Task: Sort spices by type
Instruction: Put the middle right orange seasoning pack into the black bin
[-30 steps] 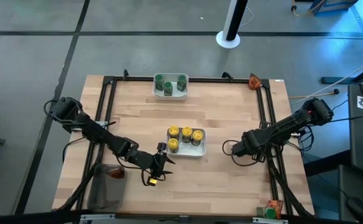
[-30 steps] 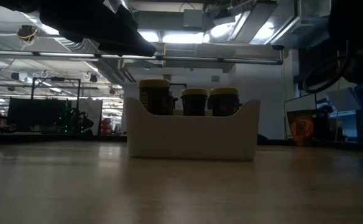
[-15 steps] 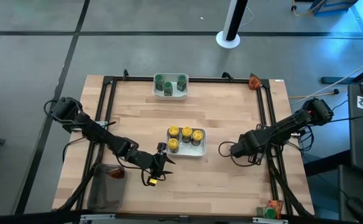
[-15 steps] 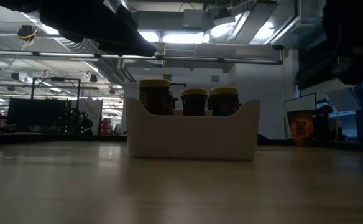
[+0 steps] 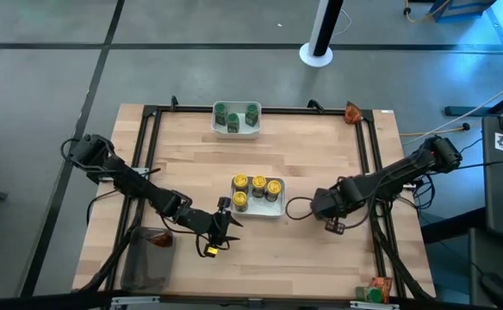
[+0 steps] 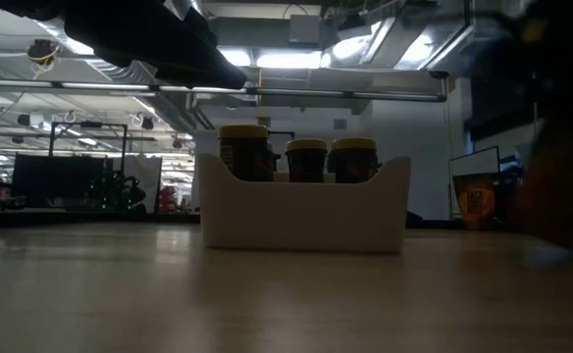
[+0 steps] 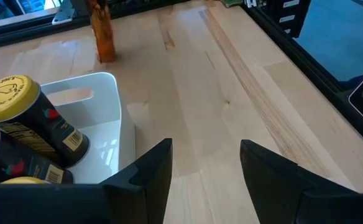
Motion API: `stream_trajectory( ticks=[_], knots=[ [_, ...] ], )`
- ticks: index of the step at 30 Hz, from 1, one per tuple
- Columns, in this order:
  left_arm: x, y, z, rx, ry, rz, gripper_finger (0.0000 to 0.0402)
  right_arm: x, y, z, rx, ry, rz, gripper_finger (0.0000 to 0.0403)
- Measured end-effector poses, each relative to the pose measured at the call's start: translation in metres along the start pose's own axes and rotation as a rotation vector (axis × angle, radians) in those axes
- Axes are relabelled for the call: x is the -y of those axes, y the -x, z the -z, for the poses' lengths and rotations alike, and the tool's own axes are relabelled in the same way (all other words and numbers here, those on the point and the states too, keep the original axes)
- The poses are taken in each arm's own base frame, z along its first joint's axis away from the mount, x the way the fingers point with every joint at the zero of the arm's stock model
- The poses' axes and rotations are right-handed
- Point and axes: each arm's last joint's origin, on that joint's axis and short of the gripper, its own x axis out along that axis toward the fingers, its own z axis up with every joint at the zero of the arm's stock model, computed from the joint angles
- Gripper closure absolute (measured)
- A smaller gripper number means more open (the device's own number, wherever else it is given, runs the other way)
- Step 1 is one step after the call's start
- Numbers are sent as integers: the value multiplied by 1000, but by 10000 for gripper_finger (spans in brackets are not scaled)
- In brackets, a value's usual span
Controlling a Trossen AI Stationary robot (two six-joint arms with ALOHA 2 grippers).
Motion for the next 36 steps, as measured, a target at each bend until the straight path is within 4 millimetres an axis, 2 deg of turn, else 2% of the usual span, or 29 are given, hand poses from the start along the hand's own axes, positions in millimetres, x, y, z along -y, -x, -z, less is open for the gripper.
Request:
stream_trajectory(
  ticks=[8, 14, 21, 28, 36],
  knots=[
    [0, 0, 0, 2, -11, -1, 229, -20, 22, -24, 273, 66, -168, 401],
    [0, 0, -1, 12, -27, -7, 229, -32, 30, -35, 403, 118, -288, 401],
    [0, 0, -5, 48, -12, -7, 229, -46, 28, -31, 413, 177, -332, 401],
    [-4, -1, -7, 69, 5, -36, 229, -62, 26, -18, 389, 183, -369, 402],
    [-13, -2, -16, 156, 129, -58, 229, -79, 34, -24, 625, 210, -375, 402]
  ],
)
